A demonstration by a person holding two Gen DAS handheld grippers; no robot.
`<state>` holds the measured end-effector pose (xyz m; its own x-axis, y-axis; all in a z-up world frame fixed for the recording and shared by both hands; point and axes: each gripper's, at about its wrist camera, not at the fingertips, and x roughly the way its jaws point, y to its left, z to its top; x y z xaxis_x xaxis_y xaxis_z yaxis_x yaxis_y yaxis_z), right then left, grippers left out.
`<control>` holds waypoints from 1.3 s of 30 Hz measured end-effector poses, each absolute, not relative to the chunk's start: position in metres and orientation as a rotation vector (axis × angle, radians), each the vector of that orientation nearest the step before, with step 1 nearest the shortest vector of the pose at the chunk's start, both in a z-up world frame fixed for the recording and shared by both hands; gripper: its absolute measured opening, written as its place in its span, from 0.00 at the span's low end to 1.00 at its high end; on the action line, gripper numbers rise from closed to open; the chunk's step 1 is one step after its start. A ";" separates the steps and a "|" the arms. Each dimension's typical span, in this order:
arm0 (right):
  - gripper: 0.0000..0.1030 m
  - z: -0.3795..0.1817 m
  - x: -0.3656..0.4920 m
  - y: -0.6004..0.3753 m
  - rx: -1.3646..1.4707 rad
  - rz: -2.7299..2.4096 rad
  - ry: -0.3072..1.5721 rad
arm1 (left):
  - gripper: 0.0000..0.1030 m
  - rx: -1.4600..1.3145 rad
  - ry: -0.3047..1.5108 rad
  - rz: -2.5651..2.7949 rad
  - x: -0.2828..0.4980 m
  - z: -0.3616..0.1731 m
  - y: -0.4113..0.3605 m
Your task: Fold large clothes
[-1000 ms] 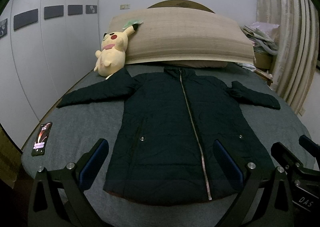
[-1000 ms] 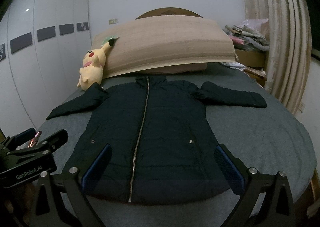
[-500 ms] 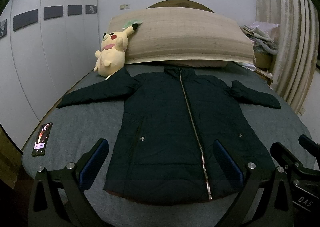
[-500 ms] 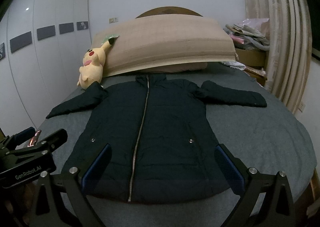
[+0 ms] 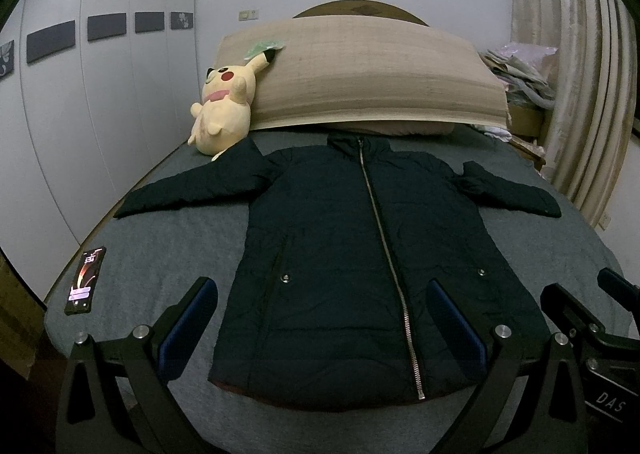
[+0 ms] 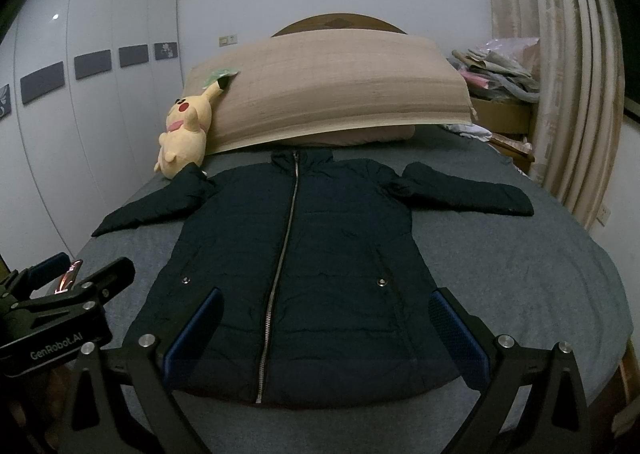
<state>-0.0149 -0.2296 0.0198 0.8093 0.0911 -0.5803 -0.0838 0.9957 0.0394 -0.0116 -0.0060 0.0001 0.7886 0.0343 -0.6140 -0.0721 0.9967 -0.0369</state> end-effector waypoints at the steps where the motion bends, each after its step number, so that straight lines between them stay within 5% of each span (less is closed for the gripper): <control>1: 1.00 0.020 -0.015 -0.230 0.012 0.094 0.620 | 1.00 -0.058 0.659 0.059 -0.012 0.000 -0.006; 25: 1.00 0.012 -0.007 -0.227 0.001 0.094 0.640 | 1.00 -0.051 0.678 0.058 -0.006 -0.011 -0.008; 39: 1.00 -0.050 0.037 -0.291 0.118 0.089 0.792 | 1.00 -0.036 0.869 0.095 0.052 -0.085 -0.005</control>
<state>0.0370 -0.2911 -0.0504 0.6990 0.1240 -0.7043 -0.0357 0.9897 0.1389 0.0520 -0.0048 -0.0850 0.6418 0.0685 -0.7638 -0.0975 0.9952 0.0073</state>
